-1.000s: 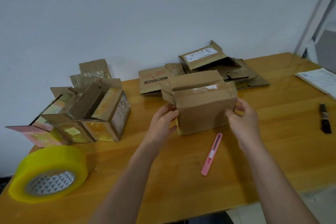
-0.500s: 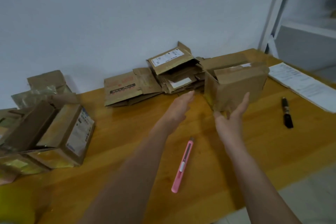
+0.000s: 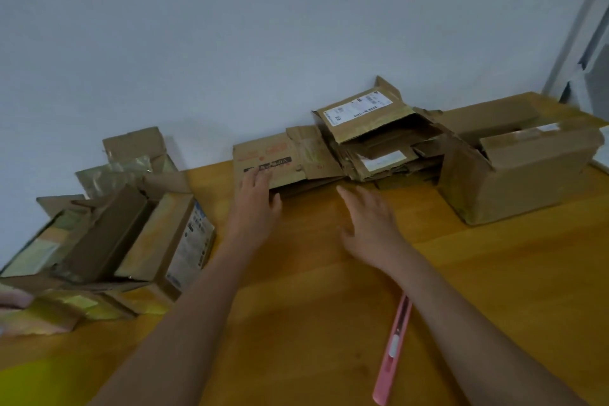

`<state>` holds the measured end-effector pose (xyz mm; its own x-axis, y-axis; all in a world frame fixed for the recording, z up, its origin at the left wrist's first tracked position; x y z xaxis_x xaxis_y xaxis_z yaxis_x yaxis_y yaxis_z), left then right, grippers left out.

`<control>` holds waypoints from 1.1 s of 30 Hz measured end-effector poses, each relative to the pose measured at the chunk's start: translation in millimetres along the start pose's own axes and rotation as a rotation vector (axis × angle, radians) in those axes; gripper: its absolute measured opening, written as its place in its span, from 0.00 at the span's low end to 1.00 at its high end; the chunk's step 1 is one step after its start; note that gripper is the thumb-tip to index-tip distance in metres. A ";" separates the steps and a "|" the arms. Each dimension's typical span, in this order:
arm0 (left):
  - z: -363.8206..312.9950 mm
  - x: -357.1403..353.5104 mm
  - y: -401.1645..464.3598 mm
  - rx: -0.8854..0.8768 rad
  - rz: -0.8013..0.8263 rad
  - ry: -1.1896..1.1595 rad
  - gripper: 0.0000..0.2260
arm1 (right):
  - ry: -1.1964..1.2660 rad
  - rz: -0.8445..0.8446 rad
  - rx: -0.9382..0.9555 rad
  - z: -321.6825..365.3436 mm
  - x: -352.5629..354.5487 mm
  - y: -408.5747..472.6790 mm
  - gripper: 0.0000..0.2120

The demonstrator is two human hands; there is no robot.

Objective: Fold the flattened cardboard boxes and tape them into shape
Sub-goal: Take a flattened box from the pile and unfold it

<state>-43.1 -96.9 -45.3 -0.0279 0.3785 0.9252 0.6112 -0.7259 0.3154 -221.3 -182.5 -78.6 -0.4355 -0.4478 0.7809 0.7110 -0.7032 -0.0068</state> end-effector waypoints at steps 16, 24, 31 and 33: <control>7.5 -20.1 39.8 -0.135 0.136 0.363 0.28 | -0.254 0.248 -0.063 -8.9 -32.9 21.2 0.30; -11.9 31.9 8.9 -0.131 0.032 0.302 0.25 | -0.078 0.109 -0.041 3.1 -10.0 -8.8 0.35; -32.5 104.7 -46.7 -0.152 -0.031 0.115 0.18 | 0.073 -0.010 0.115 34.3 14.0 -50.8 0.34; -30.6 118.1 -62.1 -0.118 -0.004 0.006 0.12 | 0.099 -0.037 0.171 46.3 24.3 -65.1 0.32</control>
<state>-108.6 -24.7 50.9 -0.0354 0.3782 0.9250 0.5134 -0.7873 0.3415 -252.7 -122.1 -30.3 -0.5087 -0.4815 0.7138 0.7735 -0.6196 0.1332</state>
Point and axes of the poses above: each hand's wrist, its own y-axis towards the middle knuckle, its own x-axis out of the back of the hand, z = x × y, the point moved 7 cm from there along y, towards the middle knuckle, and after that the axes turned 8 degrees about y, right-handed, at the moved point
